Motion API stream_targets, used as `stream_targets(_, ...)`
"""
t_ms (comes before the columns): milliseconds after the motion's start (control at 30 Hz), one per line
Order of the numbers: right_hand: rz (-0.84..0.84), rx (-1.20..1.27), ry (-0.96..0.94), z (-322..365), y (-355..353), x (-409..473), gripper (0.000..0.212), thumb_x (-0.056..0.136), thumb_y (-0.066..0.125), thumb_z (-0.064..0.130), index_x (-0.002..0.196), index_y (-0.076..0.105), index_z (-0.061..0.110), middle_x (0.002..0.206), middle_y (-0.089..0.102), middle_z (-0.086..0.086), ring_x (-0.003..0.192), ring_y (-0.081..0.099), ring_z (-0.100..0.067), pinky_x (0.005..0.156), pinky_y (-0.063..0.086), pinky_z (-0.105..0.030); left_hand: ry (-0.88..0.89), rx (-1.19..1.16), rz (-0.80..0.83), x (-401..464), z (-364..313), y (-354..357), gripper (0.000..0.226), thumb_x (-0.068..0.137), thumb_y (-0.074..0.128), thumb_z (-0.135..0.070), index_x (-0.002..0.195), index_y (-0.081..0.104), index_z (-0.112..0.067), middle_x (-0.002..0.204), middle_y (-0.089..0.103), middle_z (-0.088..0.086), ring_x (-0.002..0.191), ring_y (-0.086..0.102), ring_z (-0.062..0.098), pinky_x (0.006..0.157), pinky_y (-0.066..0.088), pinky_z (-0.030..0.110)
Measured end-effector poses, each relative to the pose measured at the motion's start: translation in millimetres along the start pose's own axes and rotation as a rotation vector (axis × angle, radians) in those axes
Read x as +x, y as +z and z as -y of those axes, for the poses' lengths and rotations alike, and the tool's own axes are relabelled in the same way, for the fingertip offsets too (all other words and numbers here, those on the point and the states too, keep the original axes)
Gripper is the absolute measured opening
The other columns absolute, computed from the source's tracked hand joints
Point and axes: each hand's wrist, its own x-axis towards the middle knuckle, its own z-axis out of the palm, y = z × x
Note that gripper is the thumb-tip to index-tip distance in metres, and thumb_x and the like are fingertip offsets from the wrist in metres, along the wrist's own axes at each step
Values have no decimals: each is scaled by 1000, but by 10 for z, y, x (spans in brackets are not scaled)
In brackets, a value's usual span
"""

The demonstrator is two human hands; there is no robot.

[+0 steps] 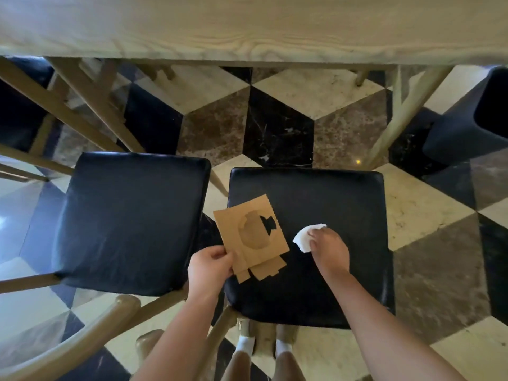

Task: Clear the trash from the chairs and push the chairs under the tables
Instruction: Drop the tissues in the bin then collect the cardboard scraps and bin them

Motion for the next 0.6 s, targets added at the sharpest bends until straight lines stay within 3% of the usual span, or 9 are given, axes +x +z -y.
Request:
stream_targets(100,-161,205,-72,20,-463,-292,24,86,54,5,105,68,5,109,67,-14,99,61,-28,80,48,-33,77,38,49,-289,-157,-22,19,79,66,-11,63,71,-20,69,73,8,69,70,25,65,60,40)
stream_targets(167,-254,288,-55,56,-831,-562,21,85,60,6,103,69,5,104,68,-14,95,62,-27,78,47,-31,155,93,84,-499,-302,-55,14,78,65,-12,66,71,-15,69,72,11,69,69,27,64,59,41)
stream_targets(267,-357,351,-15,63,-1332,-1007,20,80,68,6,100,70,4,96,69,-13,88,63,-27,72,43,-26,246,153,129,-797,-540,-108,15,78,63,-11,65,69,-13,62,68,6,58,63,19,49,52,28)
stream_targets(367,-416,356,34,3,-1710,-1509,20,81,68,9,100,70,7,97,69,-11,89,63,-26,72,40,-22,334,208,201,-1132,-757,-180,19,79,61,-12,64,67,-22,64,67,-3,60,61,11,49,44,20)
stream_targets(600,-580,388,140,-74,-2139,-2472,20,83,68,16,102,70,9,103,70,-8,96,61,-22,79,38,-21,502,275,306,-1804,-958,-231,21,80,64,-14,61,68,-24,68,71,3,66,67,20,62,58,36)
